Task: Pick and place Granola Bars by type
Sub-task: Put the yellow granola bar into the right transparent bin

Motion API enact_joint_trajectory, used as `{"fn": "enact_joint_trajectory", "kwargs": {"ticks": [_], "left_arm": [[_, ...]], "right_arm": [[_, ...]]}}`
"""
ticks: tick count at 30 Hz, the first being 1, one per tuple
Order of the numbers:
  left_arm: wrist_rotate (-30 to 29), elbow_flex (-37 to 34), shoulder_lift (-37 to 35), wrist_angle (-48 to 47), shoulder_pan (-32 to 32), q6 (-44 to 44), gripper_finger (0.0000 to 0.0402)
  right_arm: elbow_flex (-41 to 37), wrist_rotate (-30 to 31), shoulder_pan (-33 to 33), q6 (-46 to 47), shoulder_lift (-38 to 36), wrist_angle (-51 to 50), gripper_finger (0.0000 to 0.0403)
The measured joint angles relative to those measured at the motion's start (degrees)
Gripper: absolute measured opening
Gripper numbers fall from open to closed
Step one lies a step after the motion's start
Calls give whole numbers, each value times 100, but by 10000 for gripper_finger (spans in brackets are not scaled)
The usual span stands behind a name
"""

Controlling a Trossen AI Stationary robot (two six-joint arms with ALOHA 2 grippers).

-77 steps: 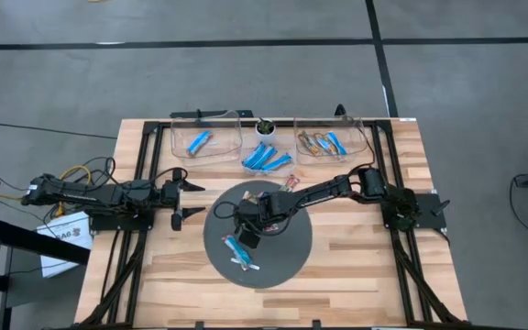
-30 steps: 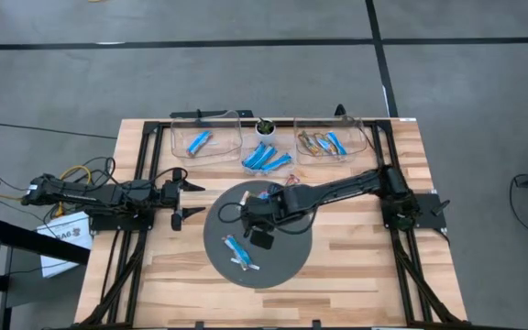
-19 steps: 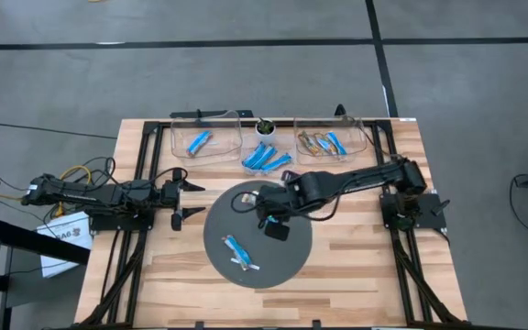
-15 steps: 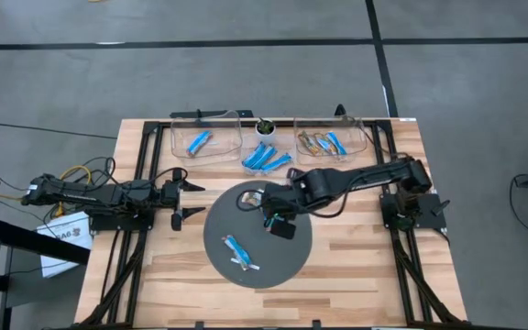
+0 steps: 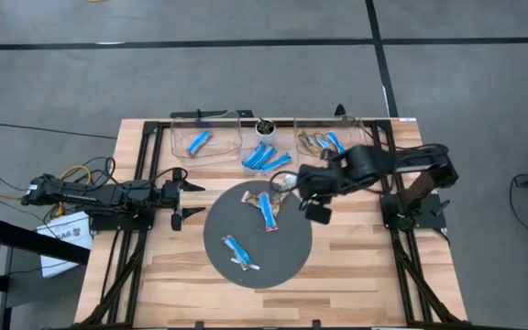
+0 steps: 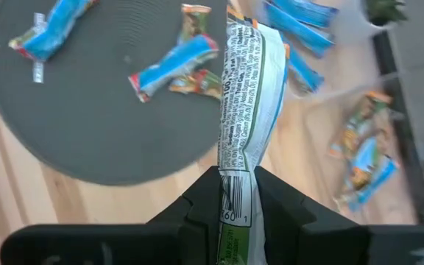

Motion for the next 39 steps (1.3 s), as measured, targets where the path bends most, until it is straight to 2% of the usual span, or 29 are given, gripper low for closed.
{"fn": "enact_joint_trajectory", "kwargs": {"ticks": [4,15,23,39], "left_arm": [[0,0,0,-2,1,0,294],[0,-1,0,0,0,-2,294],[0,-1,0,-2,0,0,294],[0,-1,0,-2,0,0,294]], "right_arm": [[-60,236,-57,46,-271,-77,65],[-504,218,-312,49,-382,-78,65],[-1650,202,-517,126,-1075,369,65],[-4087,42,-557,817,-2935,1337,65]]}}
